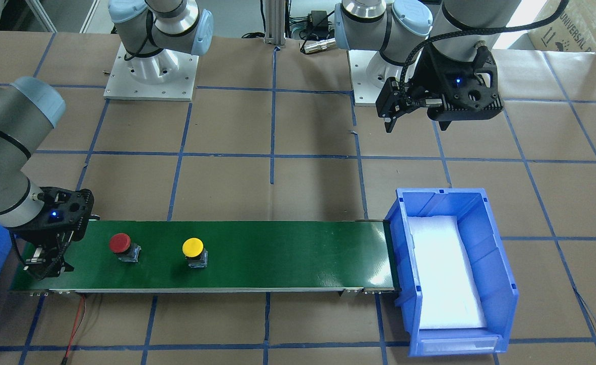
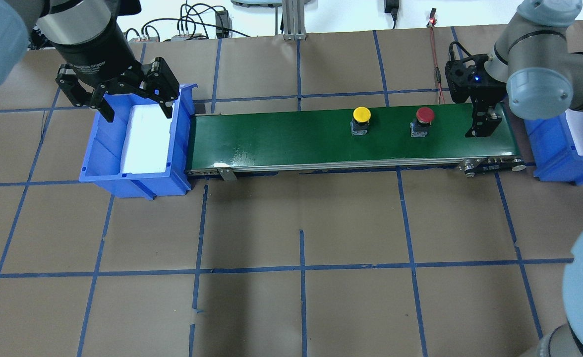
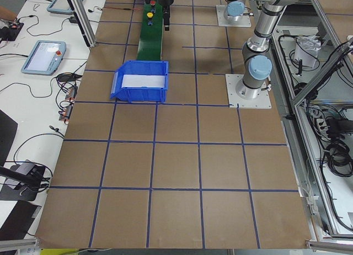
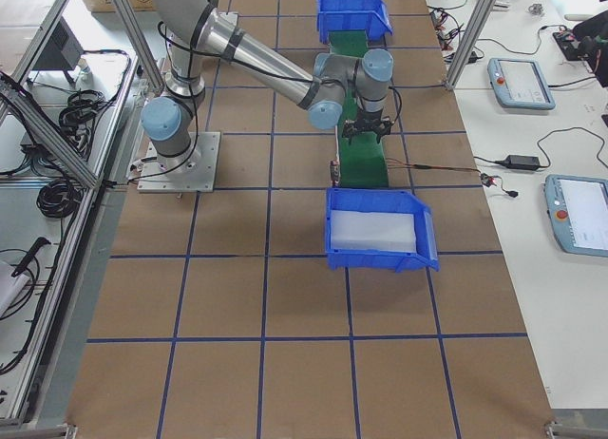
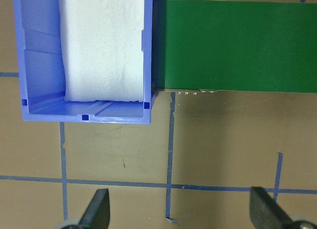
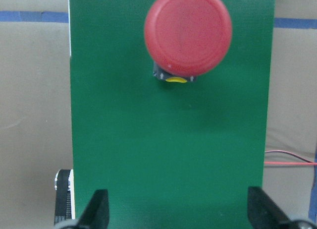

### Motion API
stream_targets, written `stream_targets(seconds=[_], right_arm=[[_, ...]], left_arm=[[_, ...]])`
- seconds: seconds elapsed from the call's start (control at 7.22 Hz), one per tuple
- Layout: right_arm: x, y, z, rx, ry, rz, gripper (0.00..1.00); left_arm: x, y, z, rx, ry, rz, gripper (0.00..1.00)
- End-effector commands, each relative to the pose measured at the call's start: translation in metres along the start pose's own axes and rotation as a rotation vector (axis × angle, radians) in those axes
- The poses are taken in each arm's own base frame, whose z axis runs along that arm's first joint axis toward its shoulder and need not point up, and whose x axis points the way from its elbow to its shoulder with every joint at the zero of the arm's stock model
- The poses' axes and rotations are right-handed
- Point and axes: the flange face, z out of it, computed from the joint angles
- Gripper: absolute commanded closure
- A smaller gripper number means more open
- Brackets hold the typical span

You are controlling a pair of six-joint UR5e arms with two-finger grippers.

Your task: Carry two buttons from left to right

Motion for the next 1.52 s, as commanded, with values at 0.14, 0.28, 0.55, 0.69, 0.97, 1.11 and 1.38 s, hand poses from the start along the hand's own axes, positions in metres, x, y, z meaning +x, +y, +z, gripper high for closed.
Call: stream_targets(seconds=[0.14, 0.28, 0.55, 0.69, 0.97, 1.11, 1.38], right_arm=[[-0.0013, -0.0004, 0.0016, 0.000, 0.001, 0.034, 0.03], [-0.0008, -0.0005, -0.0002, 0.001, 0.006, 0.042, 0.03], [-0.0012, -0.0007, -0.0019, 0.000, 0.007, 0.043, 0.03], [-0.0014, -0.0006, -0.0028, -0.001, 0.008, 0.042, 0.03], [-0.0010, -0.0006, 0.0000, 0.001, 0.004, 0.040, 0.03], [-0.0010, -0.0006, 0.0000, 0.001, 0.004, 0.042, 0.03], [-0.0010, -0.0006, 0.0000, 0.001, 0.004, 0.042, 0.03]], left_arm=[[0.0002, -0.0010, 0.0016, -0.004, 0.000, 0.000, 0.00], [-0.0001, -0.0005, 0.0009, -0.003, -0.001, 0.000, 0.00], [-0.0001, -0.0005, 0.0009, -0.002, -0.001, 0.000, 0.00], [-0.0001, -0.0005, 0.0009, -0.002, -0.001, 0.000, 0.00], [-0.0001, -0.0005, 0.0009, -0.002, -0.001, 0.000, 0.00], [-0.0001, -0.0005, 0.0009, -0.002, -0.001, 0.000, 0.00], [0.0000, -0.0010, 0.0016, -0.004, -0.001, 0.000, 0.00]])
